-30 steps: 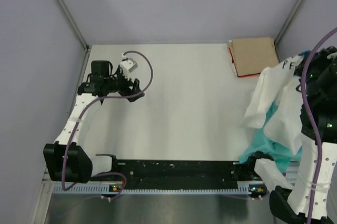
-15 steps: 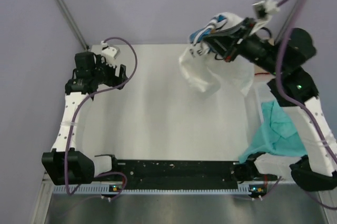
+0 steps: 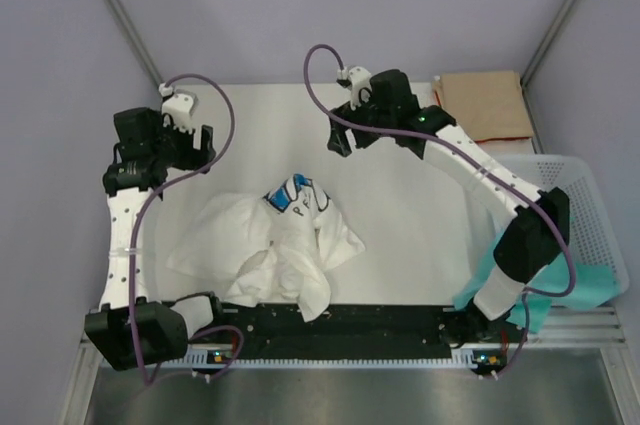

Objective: Fold and stack the t-shirts
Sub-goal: Move the tshirt to the center of the board, then flatten out the tshirt

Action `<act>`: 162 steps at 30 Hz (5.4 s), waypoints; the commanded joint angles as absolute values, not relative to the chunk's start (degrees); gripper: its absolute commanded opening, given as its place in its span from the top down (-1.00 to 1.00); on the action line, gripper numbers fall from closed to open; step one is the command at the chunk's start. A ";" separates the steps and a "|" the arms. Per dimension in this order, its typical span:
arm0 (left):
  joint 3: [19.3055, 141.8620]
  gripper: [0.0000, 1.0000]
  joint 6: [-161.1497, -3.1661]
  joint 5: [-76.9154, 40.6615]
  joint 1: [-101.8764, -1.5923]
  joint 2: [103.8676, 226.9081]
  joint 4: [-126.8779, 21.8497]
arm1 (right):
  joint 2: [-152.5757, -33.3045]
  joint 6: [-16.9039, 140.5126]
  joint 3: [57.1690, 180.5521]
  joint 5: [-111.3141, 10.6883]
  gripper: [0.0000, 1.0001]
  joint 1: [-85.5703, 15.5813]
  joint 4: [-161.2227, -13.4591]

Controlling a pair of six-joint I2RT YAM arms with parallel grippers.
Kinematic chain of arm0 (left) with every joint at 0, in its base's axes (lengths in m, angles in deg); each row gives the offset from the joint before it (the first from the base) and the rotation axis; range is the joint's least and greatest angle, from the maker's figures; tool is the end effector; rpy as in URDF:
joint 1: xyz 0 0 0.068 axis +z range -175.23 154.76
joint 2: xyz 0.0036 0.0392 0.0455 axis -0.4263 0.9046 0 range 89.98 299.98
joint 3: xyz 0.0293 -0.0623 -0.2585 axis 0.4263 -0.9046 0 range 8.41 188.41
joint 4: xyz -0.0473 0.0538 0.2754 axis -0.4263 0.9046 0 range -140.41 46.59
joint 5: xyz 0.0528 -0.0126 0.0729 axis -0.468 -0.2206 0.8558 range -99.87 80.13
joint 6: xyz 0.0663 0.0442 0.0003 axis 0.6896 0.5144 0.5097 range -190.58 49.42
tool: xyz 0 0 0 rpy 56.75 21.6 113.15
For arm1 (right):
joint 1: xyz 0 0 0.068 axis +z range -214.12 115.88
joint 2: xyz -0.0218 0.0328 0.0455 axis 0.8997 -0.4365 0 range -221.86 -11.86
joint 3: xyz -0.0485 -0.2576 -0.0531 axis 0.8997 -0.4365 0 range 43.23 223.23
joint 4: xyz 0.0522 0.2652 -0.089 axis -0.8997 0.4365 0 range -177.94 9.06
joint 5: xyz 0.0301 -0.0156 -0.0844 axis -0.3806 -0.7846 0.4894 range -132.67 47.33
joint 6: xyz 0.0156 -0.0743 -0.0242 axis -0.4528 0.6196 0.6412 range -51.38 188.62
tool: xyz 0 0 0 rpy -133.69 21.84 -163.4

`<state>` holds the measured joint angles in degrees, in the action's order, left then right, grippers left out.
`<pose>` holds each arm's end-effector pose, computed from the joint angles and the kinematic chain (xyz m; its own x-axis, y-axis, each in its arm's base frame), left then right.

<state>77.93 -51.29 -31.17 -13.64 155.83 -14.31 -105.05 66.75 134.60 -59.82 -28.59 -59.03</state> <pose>0.2946 0.0350 0.3525 -0.4585 0.2201 -0.8610 0.2803 0.9552 0.0949 0.3346 0.2639 0.3517 -0.4403 -0.2762 -0.8543 -0.7476 0.6397 0.1785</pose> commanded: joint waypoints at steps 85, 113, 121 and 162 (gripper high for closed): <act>88.18 1.00 -35.69 -16.64 -32.97 146.96 5.30 | -70.23 72.83 128.89 -18.57 1.00 -19.82 -51.74; 138.51 1.00 -34.02 1.03 -32.97 155.18 8.40 | -74.06 75.55 159.42 -29.08 1.00 -19.82 -36.87; 122.42 1.00 -32.79 0.15 -32.88 170.11 -6.53 | -95.49 77.58 152.23 -27.38 1.00 -32.81 -43.62; 100.22 -0.58 -25.77 -25.57 -33.41 184.23 -2.53 | -103.91 56.95 125.62 -22.62 -0.50 -46.72 -51.11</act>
<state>115.68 -32.12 -6.93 -31.82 200.04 -14.66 -117.20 69.46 138.38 -18.12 -46.62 -54.18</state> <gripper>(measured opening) 0.815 0.774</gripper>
